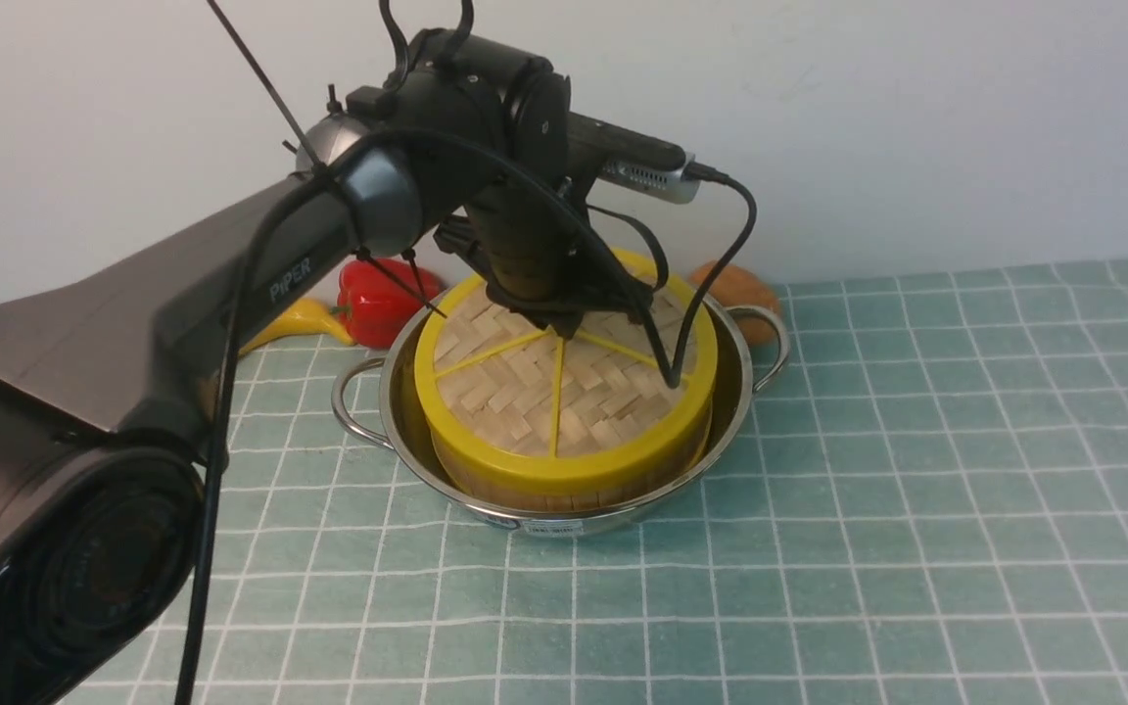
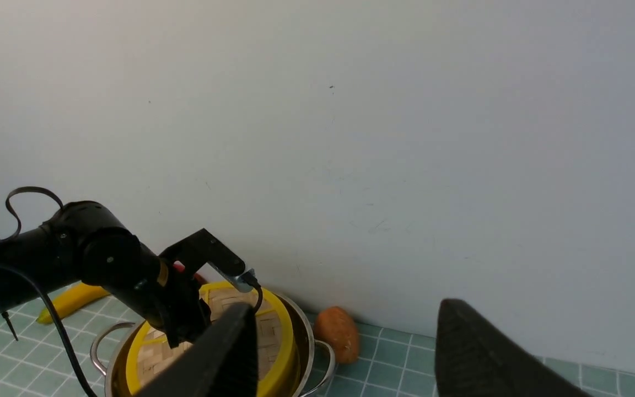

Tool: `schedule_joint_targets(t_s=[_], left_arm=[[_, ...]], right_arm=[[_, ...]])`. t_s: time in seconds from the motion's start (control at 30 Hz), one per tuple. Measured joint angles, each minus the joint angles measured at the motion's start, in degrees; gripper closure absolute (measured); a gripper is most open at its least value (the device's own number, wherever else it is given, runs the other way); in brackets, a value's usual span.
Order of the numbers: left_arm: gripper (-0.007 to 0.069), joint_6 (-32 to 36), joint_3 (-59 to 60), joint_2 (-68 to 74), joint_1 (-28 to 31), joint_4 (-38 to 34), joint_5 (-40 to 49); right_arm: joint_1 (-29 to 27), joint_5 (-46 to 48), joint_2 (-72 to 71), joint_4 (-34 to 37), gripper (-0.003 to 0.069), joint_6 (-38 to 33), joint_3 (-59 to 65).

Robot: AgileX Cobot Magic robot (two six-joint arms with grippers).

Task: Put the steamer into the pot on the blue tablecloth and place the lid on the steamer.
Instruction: 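Place the yellow bamboo steamer lid onto the steamer in the pot with the left gripper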

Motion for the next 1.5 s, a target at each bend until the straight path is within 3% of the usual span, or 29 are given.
schedule_joint_targets(t_s=[0.37,0.6,0.77,1.13,1.3,1.5], left_arm=[[0.0486,0.0,0.0,0.1,0.0,0.5,-0.3],[0.0370,-0.3,0.0,0.1,0.0,3.0,-0.1],[0.0340,-0.5,0.0,0.1,0.0,3.4,-0.1],[0.0340,-0.4,-4.7,-3.5,0.0,1.2,0.6],[0.0341,2.1,-8.6,-10.7,0.0,1.0,4.8],[0.0451,4.5,-9.1,-25.3,0.0,1.6,8.1]], right_arm=[[0.0,0.0,0.0,0.3,0.0227,0.0,0.0],[0.0,0.0,0.0,1.5,0.0227,0.0,0.0],[0.0,0.0,0.0,2.0,0.0227,0.0,0.0],[0.0,0.0,0.0,2.1,0.0227,-0.1,0.0],[0.0,0.0,0.0,1.4,0.0227,-1.8,0.1],[0.0,-0.3,-2.6,-4.8,0.0237,-4.0,6.6]])
